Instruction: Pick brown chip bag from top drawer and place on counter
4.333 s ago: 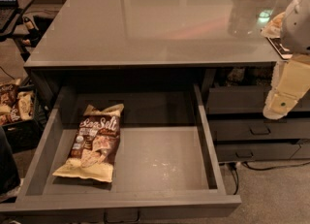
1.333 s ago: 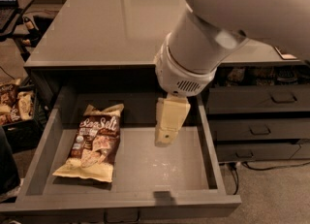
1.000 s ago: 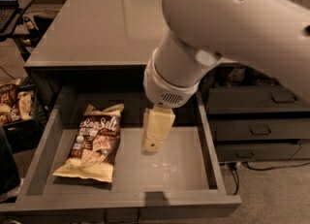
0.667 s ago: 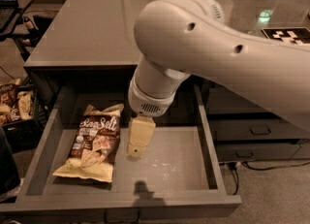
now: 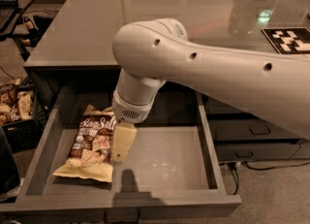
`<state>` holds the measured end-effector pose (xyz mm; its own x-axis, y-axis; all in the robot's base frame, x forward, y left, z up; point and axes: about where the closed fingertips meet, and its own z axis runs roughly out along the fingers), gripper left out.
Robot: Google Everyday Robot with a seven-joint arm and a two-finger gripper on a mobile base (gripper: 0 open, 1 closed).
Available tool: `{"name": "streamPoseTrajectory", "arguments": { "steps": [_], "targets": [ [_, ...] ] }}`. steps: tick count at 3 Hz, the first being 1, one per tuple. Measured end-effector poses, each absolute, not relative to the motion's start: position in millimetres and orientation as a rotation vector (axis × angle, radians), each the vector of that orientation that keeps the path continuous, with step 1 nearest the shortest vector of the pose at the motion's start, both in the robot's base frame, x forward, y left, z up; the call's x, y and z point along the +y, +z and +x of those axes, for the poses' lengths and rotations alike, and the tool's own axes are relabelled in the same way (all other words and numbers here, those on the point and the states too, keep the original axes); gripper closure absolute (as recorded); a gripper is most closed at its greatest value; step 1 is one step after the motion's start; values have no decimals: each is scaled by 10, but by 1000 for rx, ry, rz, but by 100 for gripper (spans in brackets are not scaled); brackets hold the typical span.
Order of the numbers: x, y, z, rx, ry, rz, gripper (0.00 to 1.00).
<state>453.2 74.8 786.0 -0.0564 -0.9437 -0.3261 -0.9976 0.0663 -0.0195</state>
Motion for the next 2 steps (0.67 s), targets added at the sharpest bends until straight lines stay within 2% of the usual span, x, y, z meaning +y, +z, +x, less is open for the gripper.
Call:
{"name": "streamPoseTrajectory", "arguments": {
  "steps": [2],
  "targets": [
    [1042,7395,5087,2252,271,-1800,0]
  ]
}}
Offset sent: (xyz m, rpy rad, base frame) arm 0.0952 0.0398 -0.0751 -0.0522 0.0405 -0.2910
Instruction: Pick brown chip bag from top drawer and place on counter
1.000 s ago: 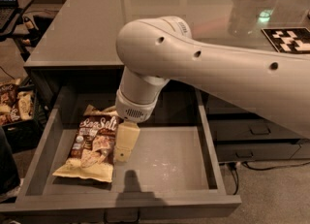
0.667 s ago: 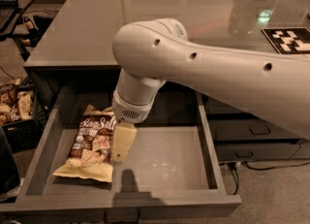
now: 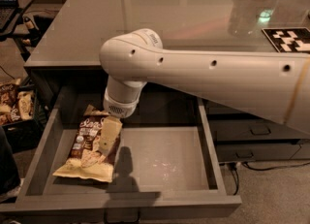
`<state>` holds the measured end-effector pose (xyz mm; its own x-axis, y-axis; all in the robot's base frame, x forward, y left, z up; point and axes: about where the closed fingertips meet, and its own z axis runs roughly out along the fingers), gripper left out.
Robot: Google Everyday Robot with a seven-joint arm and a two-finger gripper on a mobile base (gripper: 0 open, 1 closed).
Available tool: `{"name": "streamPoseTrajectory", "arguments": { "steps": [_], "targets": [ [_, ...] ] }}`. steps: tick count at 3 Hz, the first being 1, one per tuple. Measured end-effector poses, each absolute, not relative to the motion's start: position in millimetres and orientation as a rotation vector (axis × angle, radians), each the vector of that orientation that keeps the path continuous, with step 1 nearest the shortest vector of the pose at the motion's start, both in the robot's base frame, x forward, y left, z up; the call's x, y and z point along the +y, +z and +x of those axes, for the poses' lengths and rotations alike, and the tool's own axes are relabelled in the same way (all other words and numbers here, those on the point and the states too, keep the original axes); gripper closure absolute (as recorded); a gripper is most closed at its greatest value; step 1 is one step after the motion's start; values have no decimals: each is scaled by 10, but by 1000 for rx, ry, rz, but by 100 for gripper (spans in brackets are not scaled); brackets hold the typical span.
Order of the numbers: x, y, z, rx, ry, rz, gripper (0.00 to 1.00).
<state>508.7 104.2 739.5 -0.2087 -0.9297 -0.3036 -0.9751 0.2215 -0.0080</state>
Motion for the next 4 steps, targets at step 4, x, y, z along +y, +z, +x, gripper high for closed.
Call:
{"name": "streamPoseTrajectory", "arguments": {
  "steps": [4],
  "targets": [
    [1526,7030,5588,2312,326,-1667,0]
  ]
}}
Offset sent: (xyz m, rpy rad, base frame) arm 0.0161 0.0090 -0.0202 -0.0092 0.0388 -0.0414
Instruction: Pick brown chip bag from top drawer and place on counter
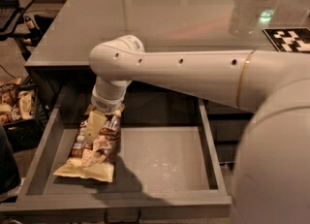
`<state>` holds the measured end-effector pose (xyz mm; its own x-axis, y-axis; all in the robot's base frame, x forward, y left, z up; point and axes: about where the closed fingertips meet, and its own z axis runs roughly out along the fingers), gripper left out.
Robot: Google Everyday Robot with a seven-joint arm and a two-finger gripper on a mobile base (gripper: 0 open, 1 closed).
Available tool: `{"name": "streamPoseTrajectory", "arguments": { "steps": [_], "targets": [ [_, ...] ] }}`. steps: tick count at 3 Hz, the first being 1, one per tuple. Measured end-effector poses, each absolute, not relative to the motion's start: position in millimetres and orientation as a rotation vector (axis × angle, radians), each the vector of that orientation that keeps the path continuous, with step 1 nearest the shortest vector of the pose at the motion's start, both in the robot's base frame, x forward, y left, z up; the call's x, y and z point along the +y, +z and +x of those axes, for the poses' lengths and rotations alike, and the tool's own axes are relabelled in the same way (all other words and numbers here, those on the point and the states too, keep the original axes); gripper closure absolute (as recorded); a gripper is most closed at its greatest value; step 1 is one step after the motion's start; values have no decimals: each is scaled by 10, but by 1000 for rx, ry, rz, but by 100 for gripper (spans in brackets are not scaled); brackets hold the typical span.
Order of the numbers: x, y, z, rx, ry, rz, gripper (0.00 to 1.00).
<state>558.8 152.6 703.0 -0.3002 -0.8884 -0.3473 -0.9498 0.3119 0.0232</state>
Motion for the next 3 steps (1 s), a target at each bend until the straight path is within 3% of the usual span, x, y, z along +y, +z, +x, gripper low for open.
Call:
{"name": "streamPoseTrajectory", "arguments": {
  "steps": [3],
  "targets": [
    [2017,6673,6059,2332,287,-1693,0]
  ]
}}
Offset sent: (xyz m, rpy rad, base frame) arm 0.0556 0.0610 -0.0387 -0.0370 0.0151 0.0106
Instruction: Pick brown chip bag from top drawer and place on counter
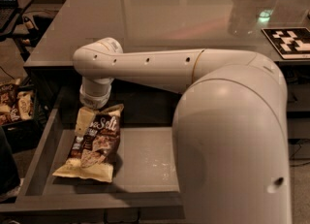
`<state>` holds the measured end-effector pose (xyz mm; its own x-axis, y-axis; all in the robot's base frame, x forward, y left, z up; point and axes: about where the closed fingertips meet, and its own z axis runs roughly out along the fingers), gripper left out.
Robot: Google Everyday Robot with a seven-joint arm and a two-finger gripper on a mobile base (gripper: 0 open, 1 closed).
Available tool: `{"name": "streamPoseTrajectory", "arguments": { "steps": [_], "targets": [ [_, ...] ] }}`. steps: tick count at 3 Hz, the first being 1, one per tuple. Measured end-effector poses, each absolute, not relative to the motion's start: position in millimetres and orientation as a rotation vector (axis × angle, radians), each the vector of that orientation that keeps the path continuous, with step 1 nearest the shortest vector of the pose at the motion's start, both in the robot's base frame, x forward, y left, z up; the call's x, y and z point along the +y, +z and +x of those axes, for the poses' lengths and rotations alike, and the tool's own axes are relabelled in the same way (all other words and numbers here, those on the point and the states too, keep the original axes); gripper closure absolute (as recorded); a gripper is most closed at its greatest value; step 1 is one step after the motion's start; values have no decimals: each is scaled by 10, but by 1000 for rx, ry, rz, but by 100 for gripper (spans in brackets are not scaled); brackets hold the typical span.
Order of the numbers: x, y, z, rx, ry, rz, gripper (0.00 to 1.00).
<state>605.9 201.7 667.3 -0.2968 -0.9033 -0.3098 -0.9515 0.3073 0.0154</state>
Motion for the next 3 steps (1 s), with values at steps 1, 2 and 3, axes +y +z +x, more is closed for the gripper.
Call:
{"name": "streamPoseTrajectory", "arguments": {
  "steps": [1,2,3],
  "targets": [
    [2076,6480,6141,2349,280,-1718,0],
    [2136,6288,6194,2369,282,-1742,0],
    [2150,6149,6224,2392,289,-1747,0]
  ]
}}
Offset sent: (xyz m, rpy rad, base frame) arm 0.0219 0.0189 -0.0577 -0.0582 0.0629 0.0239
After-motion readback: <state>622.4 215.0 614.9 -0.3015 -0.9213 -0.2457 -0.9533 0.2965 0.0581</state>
